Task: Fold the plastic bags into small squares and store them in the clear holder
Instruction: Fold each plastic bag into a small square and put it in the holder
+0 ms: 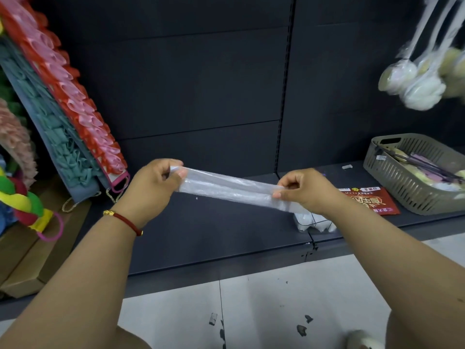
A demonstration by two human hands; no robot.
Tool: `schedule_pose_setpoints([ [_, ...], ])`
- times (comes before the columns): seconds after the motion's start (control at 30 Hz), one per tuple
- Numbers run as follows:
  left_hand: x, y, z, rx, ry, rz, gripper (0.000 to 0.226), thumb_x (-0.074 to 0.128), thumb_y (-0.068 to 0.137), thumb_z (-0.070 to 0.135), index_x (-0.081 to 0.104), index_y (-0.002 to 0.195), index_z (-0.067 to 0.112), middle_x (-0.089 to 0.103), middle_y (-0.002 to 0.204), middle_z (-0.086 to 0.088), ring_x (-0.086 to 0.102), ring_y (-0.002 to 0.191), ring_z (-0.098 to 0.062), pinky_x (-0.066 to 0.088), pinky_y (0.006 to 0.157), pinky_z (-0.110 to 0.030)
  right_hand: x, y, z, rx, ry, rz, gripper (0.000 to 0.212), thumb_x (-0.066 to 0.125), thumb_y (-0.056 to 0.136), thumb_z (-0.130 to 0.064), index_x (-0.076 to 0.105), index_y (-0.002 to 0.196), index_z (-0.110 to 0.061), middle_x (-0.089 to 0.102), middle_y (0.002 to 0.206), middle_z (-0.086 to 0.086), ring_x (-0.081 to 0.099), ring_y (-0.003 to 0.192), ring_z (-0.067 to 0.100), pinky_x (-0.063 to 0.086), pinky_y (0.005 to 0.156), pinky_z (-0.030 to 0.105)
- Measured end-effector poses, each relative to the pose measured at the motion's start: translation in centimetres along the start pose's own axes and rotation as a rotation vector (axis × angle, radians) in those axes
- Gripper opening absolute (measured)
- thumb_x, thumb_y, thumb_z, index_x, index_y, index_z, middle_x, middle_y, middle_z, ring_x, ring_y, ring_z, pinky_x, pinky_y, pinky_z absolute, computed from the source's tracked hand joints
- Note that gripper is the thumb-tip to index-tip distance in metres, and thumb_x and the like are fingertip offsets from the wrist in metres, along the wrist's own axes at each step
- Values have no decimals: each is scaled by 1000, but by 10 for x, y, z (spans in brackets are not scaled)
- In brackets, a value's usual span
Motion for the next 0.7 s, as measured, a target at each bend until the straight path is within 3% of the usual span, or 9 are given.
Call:
schedule_pose_setpoints([
  [0.07, 1, -1, 2, -28, -154, 18, 15, 55, 99, 19, 64, 87, 17, 71, 81, 2, 65, 77, -18, 53, 78, -35, 6, -1, 4, 25, -22, -101, 12, 79, 80, -22, 70, 78, -14, 67, 76, 0, 56, 71, 11, 43, 66, 22],
  [0.13, 4, -2, 6, -24, -248, 40, 15, 55, 98, 12, 63, 85, 15, 71, 68, 5, 66, 67, -12, 56, 69, -28, 11, -4, 5, 41, -35, -188, 14, 80, 79, -22, 68, 78, -15, 69, 77, 3, 57, 71, 10, 44, 71, 24],
  [0.27, 12, -3, 21, 50, -211, 0, 15, 58, 96, 10, 63, 84, 15, 71, 66, 3, 66, 60, -10, 54, 59, -23, 27, -18, -5, 78, 111, -343, 20, 80, 78, -23, 64, 89, -19, 69, 74, -4, 60, 65, 3, 47, 63, 17],
  [0.33, 20, -5, 30, 89, -172, -58, 14, 59, 95, 10, 64, 83, 14, 70, 64, 1, 64, 57, -8, 52, 57, -23, 39, -24, -16, 50, 183, -402, 25, 79, 80, -26, 65, 100, -20, 74, 87, -2, 66, 77, 5, 54, 74, 22],
  [0.4, 29, -7, 38, 121, -135, -120, 13, 61, 94, 9, 64, 82, 12, 68, 61, 2, 62, 54, -5, 50, 55, -20, 50, -27, -25, 21, 254, -402, 18, 79, 80, -20, 68, 95, -18, 74, 86, -5, 67, 78, 7, 55, 74, 23],
  [0.5, 37, -7, 43, 37, -352, -57, 5, 65, 92, 14, 65, 96, 11, 70, 71, 0, 66, 65, -8, 53, 61, -23, 57, -26, -29, 46, 315, -315, 12, 81, 77, -18, 71, 81, -13, 70, 75, -4, 66, 71, 10, 55, 69, 25],
  [0.6, 55, -12, 44, -240, -866, -118, 47, 70, 81, 33, 60, 116, 3, 72, 97, -13, 71, 89, -26, 58, 79, -38, 56, -24, -28, 96, 480, -244, 15, 80, 77, -12, 73, 89, -6, 73, 79, 2, 68, 73, 15, 56, 71, 28],
  [0.63, 64, -17, 46, -303, -935, -186, 53, 69, 78, 37, 61, 116, 1, 72, 103, -16, 71, 95, -30, 58, 83, -41, 55, -23, -28, 105, 522, -225, 16, 80, 77, -12, 73, 90, -6, 73, 80, 3, 68, 73, 15, 55, 70, 28],
  [0.7, 79, -25, 49, -328, -841, -245, 45, 68, 82, 33, 64, 111, 0, 73, 102, -18, 71, 97, -31, 57, 86, -42, 54, -23, -27, 110, 555, -193, 18, 80, 77, -12, 73, 92, -6, 75, 82, 5, 70, 76, 16, 56, 71, 28],
])
Point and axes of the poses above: each hand's wrist, its own y-axis towards the middle knuckle, its own x-axis out of the palm, z = x × y, the point moved 3 cm from there along y, towards the middle knuckle
